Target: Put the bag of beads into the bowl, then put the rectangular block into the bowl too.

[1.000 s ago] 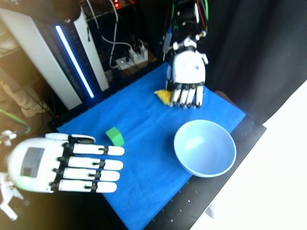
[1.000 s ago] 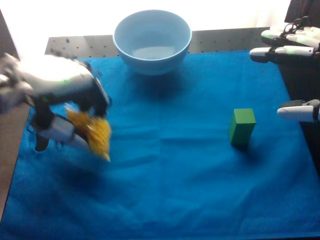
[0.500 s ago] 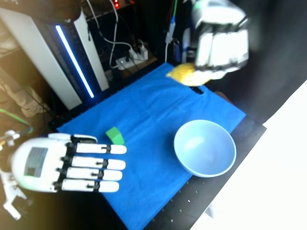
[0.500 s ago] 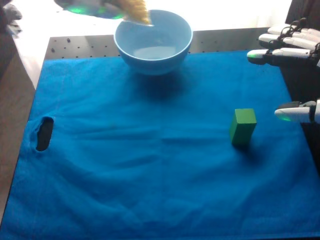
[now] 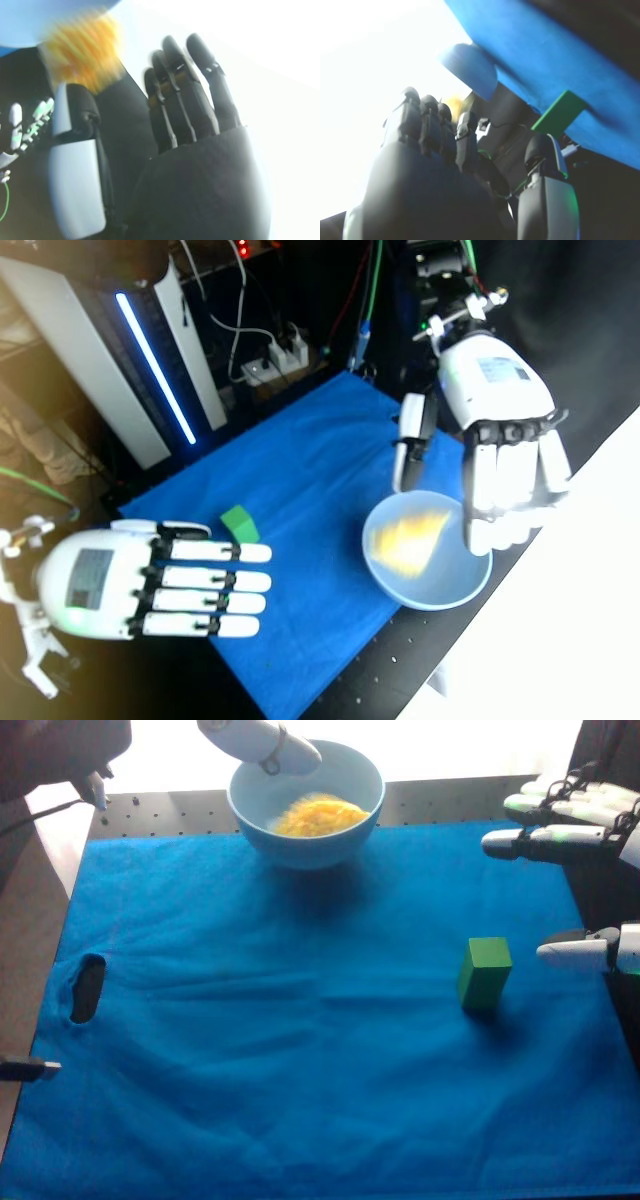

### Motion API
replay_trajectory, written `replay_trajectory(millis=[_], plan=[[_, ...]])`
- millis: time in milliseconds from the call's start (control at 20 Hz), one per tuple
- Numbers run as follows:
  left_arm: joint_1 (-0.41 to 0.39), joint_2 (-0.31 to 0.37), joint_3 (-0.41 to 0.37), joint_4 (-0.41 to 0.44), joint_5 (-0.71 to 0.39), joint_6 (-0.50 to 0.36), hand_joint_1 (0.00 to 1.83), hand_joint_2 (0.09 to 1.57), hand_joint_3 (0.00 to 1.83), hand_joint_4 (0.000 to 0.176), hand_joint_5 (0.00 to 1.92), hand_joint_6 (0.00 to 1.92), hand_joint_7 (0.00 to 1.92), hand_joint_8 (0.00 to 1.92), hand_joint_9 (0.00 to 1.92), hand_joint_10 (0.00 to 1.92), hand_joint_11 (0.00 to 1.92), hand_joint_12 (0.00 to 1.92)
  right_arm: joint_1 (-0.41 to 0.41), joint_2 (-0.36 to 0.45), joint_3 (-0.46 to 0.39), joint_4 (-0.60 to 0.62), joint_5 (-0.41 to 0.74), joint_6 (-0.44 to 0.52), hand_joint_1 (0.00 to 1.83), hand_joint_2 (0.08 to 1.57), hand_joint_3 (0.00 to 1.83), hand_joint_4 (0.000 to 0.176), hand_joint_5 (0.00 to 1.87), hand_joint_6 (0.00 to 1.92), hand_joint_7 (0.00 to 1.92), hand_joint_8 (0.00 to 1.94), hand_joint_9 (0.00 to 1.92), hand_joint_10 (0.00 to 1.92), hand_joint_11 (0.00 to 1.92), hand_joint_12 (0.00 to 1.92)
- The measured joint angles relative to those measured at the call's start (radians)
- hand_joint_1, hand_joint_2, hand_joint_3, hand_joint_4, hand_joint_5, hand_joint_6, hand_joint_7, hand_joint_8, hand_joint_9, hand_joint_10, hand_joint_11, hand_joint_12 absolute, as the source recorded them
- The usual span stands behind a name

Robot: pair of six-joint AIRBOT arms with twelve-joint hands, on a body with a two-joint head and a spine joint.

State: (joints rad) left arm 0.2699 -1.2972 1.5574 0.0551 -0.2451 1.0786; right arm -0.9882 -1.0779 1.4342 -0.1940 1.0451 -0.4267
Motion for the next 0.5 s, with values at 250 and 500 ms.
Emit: replay_trajectory(millis=[250, 500], plan=[[0.0, 0.145, -0.169, 0.085, -0.054, 0.0, 0.71, 0.99, 0.0, 0.149, 0.3, 0.0, 0.33, 0.0, 0.29, 0.01, 0.0, 0.64, 0.0, 0.01, -0.017, -0.025, 0.0, 0.0, 0.39, 1.04, 0.0, 0.175, 0.26, 0.0, 0.07, 0.0, 0.03, 0.0, 0.06, 0.03], [0.127, 0.364, -0.372, 0.143, -0.288, -0.132, 0.81, 0.98, 0.0, 0.174, 0.3, 0.0, 0.3, 0.0, 0.32, 0.0, 0.0, 0.93, 0.014, 0.036, -0.049, -0.092, 0.015, 0.001, 0.44, 1.03, 0.0, 0.156, 0.22, 0.0, 0.08, 0.0, 0.06, 0.02, 0.14, 0.07]])
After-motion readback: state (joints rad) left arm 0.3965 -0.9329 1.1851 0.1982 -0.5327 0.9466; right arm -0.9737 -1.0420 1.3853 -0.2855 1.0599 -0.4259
